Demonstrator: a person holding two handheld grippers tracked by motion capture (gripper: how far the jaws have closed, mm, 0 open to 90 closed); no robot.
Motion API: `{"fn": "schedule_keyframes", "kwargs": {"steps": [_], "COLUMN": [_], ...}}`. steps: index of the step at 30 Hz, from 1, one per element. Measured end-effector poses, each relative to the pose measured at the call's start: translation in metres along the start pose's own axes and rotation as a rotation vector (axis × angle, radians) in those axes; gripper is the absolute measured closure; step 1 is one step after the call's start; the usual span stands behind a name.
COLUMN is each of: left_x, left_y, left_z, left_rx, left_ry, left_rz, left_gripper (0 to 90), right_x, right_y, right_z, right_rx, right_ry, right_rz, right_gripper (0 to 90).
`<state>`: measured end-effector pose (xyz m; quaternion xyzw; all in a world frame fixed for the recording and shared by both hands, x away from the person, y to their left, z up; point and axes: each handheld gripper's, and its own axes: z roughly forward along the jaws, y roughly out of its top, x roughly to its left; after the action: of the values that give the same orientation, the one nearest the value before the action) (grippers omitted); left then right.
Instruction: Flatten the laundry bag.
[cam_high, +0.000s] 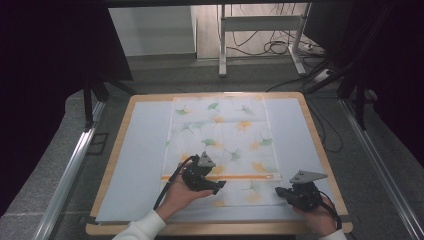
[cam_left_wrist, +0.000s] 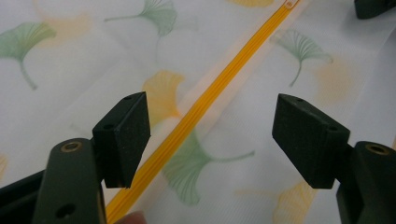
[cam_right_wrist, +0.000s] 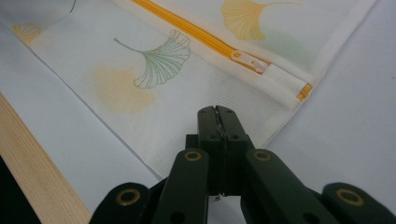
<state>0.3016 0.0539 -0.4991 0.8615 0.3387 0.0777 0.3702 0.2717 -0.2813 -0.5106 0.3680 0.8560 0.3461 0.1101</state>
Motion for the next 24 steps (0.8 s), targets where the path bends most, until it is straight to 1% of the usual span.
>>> {"fn": "schedule_keyframes", "kwargs": {"steps": [2,3,5,11,15,17,24], "left_x": [-0.001,-0.001,-0.004,-0.012,-0.017,-0.018,-0.021], "left_y": [0.006,0.006,0.016,0.032,0.039,0.042,0.049], "left_z": [0.004,0.004,0.01,0.019,0.025,0.028,0.038], "left_rx": [0.0,0.0,-0.004,0.0,0.008,0.01,0.018], "left_ry": [-0.009,-0.009,-0.021,-0.04,-0.056,-0.071,-0.096], "left_rz": [0.003,0.003,0.003,0.025,0.034,0.031,0.026], "left_gripper": [27.7,27.8,27.8,28.3,29.3,30.0,32.0], "right_x": [0.0,0.0,-0.001,-0.003,-0.003,-0.003,-0.004], "right_y": [0.0,0.0,0.0,-0.001,-0.001,-0.001,-0.001], "right_z": [0.0,0.0,0.001,0.001,0.002,0.002,0.004], "right_rx": [0.001,0.001,0.007,0.009,0.01,0.012,0.029], "right_ry": [-0.003,-0.003,-0.005,-0.008,-0.009,-0.01,-0.013], "right_rz": [-0.002,-0.002,-0.005,0.005,0.003,0.001,-0.003], "right_gripper": [88.9,88.9,88.9,89.0,88.9,88.9,88.9]}}
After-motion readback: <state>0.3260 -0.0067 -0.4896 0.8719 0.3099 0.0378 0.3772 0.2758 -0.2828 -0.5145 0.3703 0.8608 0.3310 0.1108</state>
